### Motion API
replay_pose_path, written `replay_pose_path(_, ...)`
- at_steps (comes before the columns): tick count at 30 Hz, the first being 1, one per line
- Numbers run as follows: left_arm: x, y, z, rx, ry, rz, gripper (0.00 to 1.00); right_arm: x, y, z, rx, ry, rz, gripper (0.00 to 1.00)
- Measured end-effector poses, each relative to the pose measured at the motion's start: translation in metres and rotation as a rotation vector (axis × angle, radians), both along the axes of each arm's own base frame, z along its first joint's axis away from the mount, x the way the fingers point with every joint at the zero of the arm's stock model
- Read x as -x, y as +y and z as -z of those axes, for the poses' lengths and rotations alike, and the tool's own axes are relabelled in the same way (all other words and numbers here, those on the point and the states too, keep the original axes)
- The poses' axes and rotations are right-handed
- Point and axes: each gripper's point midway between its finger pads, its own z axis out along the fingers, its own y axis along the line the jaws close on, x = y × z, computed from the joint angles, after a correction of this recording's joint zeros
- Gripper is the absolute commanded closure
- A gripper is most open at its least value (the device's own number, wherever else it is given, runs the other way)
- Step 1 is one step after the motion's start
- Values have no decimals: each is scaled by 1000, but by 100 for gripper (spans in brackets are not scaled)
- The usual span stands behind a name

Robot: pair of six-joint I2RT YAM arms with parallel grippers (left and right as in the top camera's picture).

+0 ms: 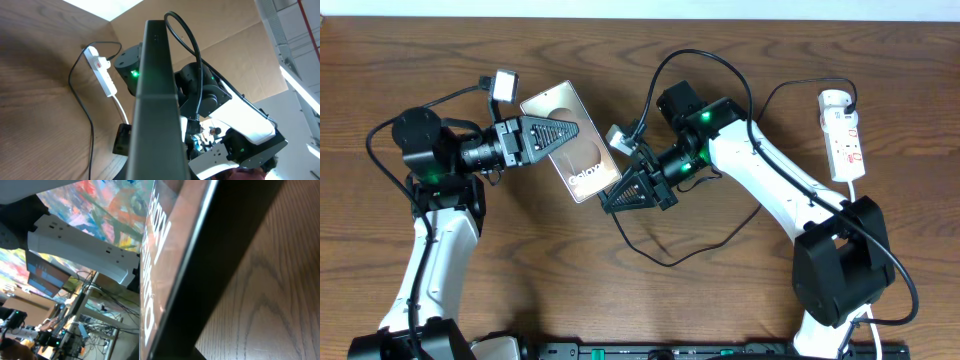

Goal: Plug charger to phone and switch on socket
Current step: 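Push the plug into the phone's bottom port with the right gripper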

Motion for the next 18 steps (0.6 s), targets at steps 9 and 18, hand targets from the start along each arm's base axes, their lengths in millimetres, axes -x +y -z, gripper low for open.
replay_pose_path(9,-3,9,-2,-5,-24,-26,93,2,-1,3,30,19,3,99)
replay_pose_path(18,-6,20,-2,-5,-23,-58,93,2,-2,4,36,21,3,99)
